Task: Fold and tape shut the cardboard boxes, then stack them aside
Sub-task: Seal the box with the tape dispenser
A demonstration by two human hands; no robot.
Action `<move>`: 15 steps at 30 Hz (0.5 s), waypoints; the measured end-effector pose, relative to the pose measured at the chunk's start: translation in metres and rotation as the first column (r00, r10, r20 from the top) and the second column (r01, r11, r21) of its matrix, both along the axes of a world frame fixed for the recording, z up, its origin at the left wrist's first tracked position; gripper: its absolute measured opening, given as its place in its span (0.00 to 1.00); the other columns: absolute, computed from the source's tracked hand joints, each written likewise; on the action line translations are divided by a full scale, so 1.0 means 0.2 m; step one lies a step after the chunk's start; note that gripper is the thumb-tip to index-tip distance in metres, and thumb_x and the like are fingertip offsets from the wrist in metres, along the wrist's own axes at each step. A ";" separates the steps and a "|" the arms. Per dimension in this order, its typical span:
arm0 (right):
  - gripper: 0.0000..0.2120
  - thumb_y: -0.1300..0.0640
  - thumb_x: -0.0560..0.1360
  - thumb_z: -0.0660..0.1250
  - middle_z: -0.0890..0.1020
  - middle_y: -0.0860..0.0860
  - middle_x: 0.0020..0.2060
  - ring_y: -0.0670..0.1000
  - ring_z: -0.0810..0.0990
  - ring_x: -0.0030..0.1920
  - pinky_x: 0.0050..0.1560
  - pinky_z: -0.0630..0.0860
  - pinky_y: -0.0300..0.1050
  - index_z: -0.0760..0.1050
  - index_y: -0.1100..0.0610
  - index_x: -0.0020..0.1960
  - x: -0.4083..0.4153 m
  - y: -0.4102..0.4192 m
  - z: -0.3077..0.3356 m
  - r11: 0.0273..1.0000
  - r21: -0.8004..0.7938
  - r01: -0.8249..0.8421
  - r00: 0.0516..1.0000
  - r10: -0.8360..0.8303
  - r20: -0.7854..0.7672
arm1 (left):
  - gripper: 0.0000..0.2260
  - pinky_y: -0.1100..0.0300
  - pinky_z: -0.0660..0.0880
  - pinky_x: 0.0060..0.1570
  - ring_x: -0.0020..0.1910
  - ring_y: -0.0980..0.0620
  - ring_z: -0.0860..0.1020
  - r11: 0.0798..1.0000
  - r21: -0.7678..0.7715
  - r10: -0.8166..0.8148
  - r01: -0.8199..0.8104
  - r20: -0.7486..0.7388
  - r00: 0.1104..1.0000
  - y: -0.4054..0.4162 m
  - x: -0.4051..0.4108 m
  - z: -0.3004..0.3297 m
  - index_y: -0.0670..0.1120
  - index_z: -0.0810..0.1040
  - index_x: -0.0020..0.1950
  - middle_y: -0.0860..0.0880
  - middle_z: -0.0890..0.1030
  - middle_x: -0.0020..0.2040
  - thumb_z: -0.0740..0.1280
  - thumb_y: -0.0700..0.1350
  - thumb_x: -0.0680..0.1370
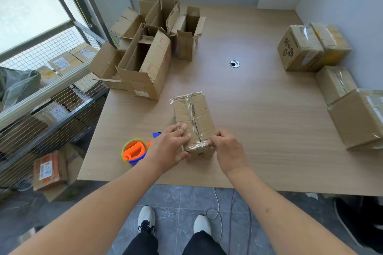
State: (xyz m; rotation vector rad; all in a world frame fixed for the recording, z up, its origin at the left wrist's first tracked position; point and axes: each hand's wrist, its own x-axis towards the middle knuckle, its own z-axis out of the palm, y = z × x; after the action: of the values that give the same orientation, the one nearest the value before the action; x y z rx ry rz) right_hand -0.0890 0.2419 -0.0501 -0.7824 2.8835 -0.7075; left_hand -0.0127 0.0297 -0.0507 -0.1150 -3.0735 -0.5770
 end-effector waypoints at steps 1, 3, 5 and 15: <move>0.11 0.71 0.67 0.73 0.78 0.50 0.42 0.55 0.79 0.40 0.38 0.65 0.40 0.79 0.56 0.40 0.00 0.00 0.00 1.000 0.014 -0.008 1.000 0.008 -0.020 | 0.30 0.46 0.82 0.54 0.67 0.40 0.77 1.000 0.007 0.004 -0.004 -0.009 1.000 0.01 0.00 0.00 0.47 0.84 0.62 0.44 0.79 0.69 0.85 0.52 0.63; 0.11 0.68 0.70 0.73 0.77 0.48 0.48 0.55 0.80 0.47 0.40 0.67 0.42 0.81 0.53 0.47 -0.01 0.00 0.03 0.998 0.057 -0.030 0.999 0.028 0.037 | 0.31 0.45 0.83 0.53 0.67 0.40 0.78 1.000 0.026 0.008 -0.008 -0.008 1.000 0.02 0.01 0.00 0.47 0.84 0.62 0.44 0.80 0.68 0.85 0.52 0.61; 0.16 0.59 0.73 0.73 0.71 0.46 0.57 0.51 0.77 0.56 0.47 0.74 0.45 0.79 0.47 0.59 -0.01 0.00 0.08 0.993 0.099 -0.067 0.987 0.051 0.155 | 0.34 0.44 0.80 0.59 0.68 0.39 0.77 0.999 0.039 -0.010 0.009 0.030 1.000 0.01 0.00 0.01 0.46 0.83 0.63 0.43 0.79 0.69 0.86 0.51 0.59; 0.43 0.32 0.65 0.74 0.61 0.55 0.68 0.61 0.66 0.67 0.70 0.67 0.52 0.63 0.51 0.71 0.07 -0.10 0.13 0.923 0.385 0.010 0.988 -0.069 0.139 | 0.32 0.53 0.68 0.73 0.74 0.45 0.67 0.976 -0.016 -0.214 0.219 0.143 0.966 0.02 -0.04 0.09 0.46 0.70 0.77 0.47 0.68 0.77 0.65 0.31 0.73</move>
State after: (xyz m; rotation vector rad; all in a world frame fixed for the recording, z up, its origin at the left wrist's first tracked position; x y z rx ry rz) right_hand -0.0754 0.2211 -0.0233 -0.5906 2.7717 -0.1772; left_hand -0.0209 0.0344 -0.0319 -0.4343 -3.2315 -0.5662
